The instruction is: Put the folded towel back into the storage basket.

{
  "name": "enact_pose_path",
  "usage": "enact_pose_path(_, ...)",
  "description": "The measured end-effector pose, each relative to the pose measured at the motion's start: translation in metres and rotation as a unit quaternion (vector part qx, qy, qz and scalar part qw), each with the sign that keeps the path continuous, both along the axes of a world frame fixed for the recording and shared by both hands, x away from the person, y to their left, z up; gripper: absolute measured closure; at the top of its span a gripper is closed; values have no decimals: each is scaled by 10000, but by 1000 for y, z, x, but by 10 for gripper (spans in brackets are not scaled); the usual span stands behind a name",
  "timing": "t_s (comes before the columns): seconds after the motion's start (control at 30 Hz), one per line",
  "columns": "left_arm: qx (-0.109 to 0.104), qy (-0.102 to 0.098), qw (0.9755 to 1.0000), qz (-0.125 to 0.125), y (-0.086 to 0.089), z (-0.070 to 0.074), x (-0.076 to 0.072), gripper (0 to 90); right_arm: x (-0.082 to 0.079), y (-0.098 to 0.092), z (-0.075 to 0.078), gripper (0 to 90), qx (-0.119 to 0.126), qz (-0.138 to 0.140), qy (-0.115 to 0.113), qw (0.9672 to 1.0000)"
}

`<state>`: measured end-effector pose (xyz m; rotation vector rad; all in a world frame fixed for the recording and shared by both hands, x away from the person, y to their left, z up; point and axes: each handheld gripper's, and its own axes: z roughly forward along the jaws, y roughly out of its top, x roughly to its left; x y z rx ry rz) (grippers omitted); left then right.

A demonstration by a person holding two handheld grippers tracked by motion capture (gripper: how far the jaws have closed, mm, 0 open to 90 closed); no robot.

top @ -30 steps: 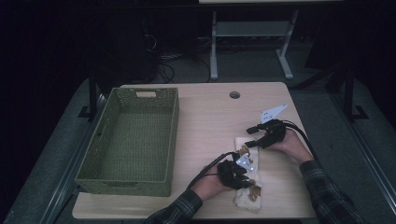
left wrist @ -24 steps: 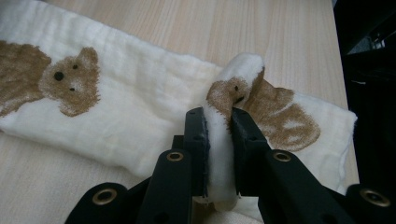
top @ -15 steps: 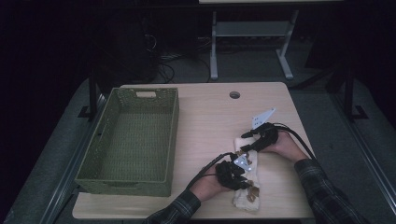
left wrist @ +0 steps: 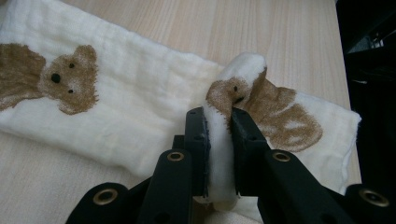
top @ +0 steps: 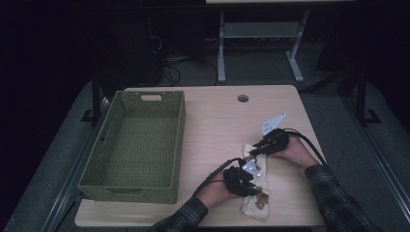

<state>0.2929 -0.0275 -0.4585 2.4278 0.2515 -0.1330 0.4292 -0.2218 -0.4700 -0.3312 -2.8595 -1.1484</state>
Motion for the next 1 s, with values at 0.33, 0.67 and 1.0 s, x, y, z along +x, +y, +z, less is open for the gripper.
enact_pose_path(0.33,-158,93,9998,31,4,13,3,788,-2,5,14,803,-111,-21,-96,9999)
enact_pose_path(0.67,-474,-90,9986,210,27,58,11,787,4,12,47,803,6,-1,-193,9998)
enact_pose_path(1.0,-617,-372,9964,450,59,114,16,786,13,42,91,803,248,122,-370,9989)
